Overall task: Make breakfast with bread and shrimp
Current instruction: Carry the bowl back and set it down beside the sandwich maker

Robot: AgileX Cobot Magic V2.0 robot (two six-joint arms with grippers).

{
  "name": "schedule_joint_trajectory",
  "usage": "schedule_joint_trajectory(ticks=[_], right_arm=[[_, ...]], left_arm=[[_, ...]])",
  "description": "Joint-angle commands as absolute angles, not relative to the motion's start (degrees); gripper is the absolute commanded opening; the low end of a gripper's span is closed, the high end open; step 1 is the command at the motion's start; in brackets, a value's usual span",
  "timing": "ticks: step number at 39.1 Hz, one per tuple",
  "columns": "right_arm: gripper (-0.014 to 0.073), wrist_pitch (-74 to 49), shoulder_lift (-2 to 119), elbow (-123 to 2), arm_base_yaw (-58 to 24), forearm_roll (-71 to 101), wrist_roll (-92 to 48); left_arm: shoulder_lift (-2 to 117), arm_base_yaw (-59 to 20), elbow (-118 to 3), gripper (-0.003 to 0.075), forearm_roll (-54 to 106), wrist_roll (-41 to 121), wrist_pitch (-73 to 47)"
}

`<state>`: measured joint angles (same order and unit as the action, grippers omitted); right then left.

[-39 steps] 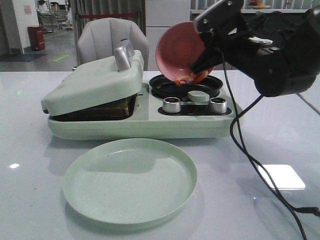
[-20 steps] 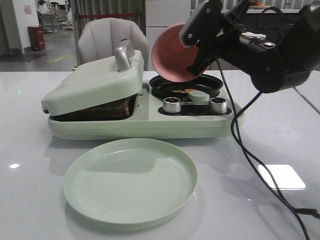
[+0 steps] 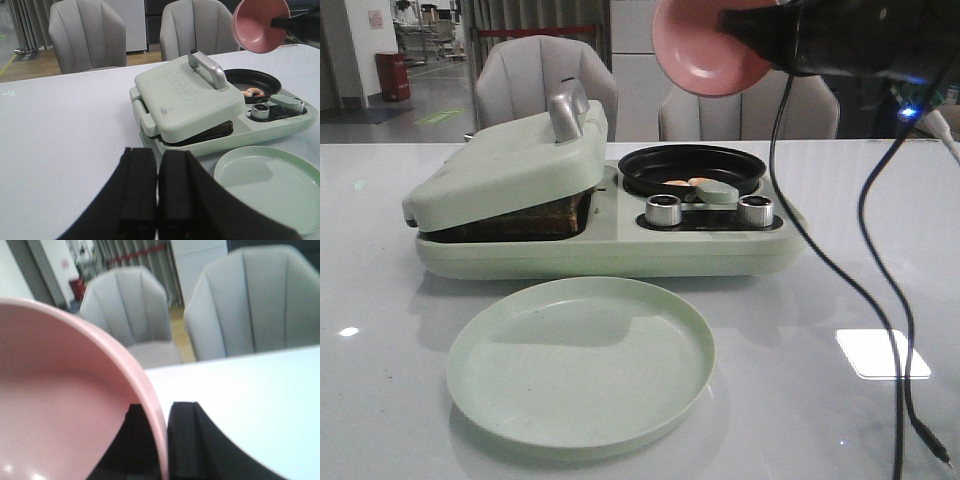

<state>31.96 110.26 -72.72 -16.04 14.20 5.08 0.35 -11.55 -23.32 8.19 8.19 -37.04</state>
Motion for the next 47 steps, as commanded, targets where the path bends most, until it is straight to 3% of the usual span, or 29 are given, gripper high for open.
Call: schedule_joint_trajectory(ticks=[1,12,25,47], right_arm=[[0.0142,25.43,101.79,-74.66,-15.14,11.68,5.47],[0.0142,-0.43,92.6,-74.66,-8.94,11.08,5.52],[0.0142,-28.75,91.26,-74.66,1.1,11.08,5.34],[0.0142,-41.65,101.92,-74.67,5.72,10.88,0.59]], left_arm=[[1.17,-11.94,-24.71,0.0114,9.0,7.56,-32.65],[1.17,-11.94,-24.71,0.0114,9.0,7.56,-32.65],[1.17,-11.94,-24.71,0.0114,9.0,7.56,-32.65],[1.17,-11.94,-24.71,0.0114,9.0,7.56,-32.65]])
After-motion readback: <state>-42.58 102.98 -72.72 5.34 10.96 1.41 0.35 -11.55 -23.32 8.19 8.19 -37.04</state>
